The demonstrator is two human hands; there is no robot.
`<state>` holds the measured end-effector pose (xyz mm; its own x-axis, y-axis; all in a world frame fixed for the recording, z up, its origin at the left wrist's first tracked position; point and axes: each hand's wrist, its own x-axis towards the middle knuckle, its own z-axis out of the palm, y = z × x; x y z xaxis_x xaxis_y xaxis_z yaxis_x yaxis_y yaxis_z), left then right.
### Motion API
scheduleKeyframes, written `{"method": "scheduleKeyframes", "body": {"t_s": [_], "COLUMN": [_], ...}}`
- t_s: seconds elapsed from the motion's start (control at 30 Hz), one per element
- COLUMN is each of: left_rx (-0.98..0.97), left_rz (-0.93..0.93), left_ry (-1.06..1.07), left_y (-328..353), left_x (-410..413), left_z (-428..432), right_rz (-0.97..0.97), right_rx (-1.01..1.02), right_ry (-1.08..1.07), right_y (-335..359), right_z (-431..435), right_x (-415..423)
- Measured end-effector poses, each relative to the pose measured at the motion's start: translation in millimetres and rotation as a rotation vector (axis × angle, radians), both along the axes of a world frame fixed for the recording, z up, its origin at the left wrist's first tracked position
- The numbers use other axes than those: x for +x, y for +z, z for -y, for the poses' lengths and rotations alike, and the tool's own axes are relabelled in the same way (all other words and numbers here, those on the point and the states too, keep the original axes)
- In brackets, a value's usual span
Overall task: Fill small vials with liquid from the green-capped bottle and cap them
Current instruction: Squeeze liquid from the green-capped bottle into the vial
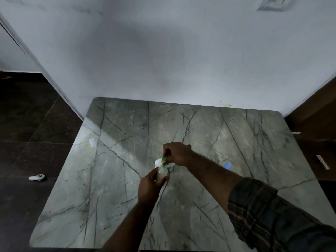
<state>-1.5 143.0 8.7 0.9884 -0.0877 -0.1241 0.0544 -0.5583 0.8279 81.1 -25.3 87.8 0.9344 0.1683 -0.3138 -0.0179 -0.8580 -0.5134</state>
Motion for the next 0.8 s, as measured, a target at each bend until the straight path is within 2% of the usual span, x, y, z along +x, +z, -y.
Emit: {"method": "scheduleKeyframes", "body": {"t_s": [0.8], "left_rx": [0.02], "left_rz": [-0.03], "left_ry": [-0.005], "left_y": [7], "left_x": [2], "left_z": [3], "right_rz": [-0.014], "right_rx": [-0.061], "right_ry": [0.035], "right_y": [13], "right_z": [-3], "right_x": [7]}}
